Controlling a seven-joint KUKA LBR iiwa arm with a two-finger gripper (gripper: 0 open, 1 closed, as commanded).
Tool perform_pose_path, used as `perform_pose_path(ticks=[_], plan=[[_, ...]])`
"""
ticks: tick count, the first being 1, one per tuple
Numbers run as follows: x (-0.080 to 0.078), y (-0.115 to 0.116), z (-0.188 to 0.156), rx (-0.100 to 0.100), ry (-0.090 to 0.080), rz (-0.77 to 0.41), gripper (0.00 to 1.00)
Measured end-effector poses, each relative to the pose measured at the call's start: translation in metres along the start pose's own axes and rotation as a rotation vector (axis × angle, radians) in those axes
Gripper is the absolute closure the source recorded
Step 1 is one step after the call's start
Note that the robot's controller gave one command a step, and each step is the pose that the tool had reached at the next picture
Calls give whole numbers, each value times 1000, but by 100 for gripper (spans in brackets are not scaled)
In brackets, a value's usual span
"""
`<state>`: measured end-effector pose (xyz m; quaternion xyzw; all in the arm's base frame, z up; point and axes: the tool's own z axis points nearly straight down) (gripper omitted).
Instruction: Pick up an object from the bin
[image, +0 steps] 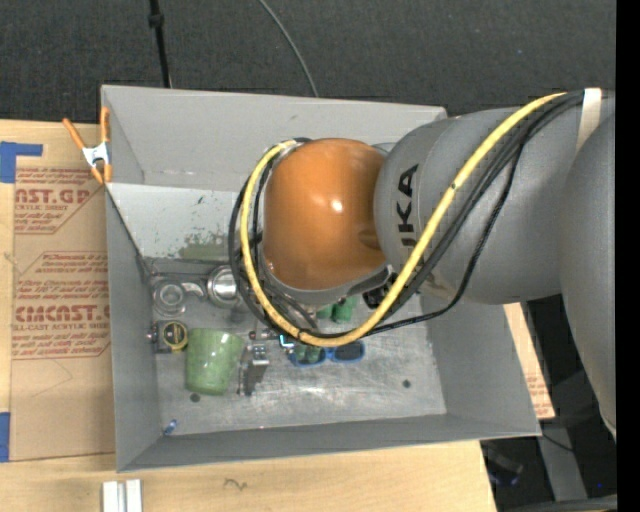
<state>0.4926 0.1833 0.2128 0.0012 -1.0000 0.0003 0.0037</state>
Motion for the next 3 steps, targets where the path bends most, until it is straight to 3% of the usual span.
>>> perform_pose_path(ticks=[1, 2, 3], plan=[[-32, 23, 119, -7, -14, 179, 0], [-31, 23, 121, -8, -10, 181, 100], [-27, 27, -2, -6, -14, 195, 100]])
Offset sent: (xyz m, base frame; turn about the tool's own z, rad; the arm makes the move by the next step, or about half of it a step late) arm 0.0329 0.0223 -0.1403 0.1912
